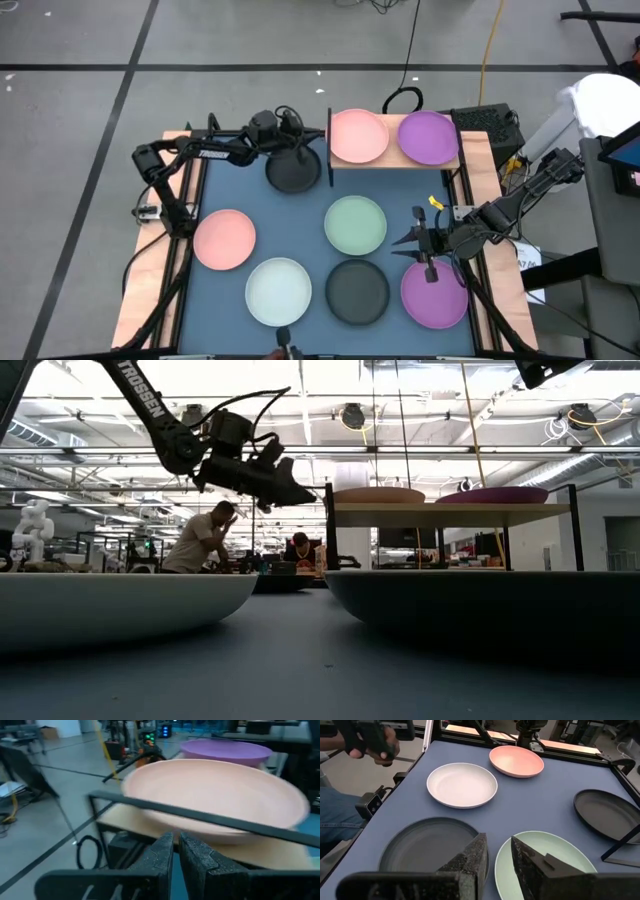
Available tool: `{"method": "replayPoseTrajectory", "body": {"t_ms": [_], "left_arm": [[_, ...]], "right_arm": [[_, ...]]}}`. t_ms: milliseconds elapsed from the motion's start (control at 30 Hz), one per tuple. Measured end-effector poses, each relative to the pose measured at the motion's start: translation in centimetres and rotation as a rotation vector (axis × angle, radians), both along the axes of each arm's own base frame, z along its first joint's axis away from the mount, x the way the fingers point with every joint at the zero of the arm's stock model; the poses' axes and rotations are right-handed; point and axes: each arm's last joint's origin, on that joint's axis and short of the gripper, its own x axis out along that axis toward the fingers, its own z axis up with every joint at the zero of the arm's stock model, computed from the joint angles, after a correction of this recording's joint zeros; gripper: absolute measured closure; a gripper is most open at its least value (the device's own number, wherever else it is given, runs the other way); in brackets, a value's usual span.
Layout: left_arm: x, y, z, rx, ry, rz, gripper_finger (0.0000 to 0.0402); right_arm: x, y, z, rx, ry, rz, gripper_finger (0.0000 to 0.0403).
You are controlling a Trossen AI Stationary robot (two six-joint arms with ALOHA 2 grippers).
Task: Place and stack plates onto a shelf
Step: Put the right pink plate on the shelf
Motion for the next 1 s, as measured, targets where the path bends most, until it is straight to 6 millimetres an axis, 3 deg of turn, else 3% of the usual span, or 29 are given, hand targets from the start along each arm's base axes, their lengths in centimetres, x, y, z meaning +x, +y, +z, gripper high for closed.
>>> {"method": "replayPoseTrajectory", "body": {"t_ms": [333,1000], "left_arm": [[1.0,-1.2,0.0,0.022,-0.031,-0.054,0.0367],[1.0,-1.0,0.0,0.019,-0.01,-0.009,0.0367]], "right_arm": [[0.0,0.0,0.0,-0.004,0.0,0.002,0.033],[0.0,-0.1,0.0,-0.027,-0.009,-0.016,0.033]]}}
